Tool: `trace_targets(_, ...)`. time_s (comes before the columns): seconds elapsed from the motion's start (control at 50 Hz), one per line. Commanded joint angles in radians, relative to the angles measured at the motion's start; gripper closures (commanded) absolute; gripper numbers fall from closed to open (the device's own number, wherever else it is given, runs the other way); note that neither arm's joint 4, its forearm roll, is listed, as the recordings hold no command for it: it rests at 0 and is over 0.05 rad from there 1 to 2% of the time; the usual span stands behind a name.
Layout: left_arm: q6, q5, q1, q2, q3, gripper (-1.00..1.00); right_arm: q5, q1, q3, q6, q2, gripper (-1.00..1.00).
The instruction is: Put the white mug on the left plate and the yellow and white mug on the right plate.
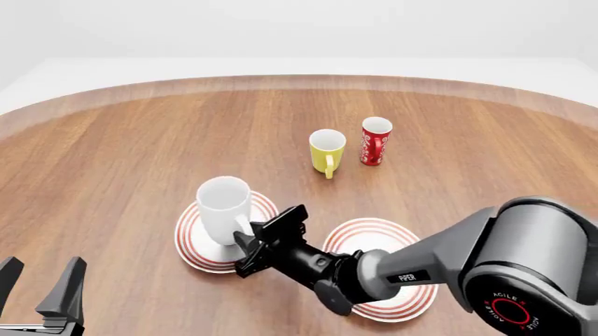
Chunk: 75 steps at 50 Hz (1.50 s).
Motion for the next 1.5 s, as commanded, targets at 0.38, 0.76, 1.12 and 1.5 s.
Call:
trace_targets(0.38, 0.000, 0.000, 0.000, 0.000, 0.000, -1.00, 0.006, 0.004, -0.019, 0.018, 0.025, 1.00)
trace_targets(0.76, 0.000, 0.000, 0.000, 0.000, 0.000, -1.00, 0.007, 0.001, -0.020, 0.018, 0.025, -1.00)
trace_targets(1.12, 0.000, 0.000, 0.000, 0.000, 0.000, -1.00, 0.020, 0.001, 0.026, 0.003, -0.078, -1.00)
trace_targets(1.5, 0.000, 0.000, 0.000, 0.000, 0.000, -1.00, 0.066, -0.028, 0.174, -0.030, -0.413, -1.00)
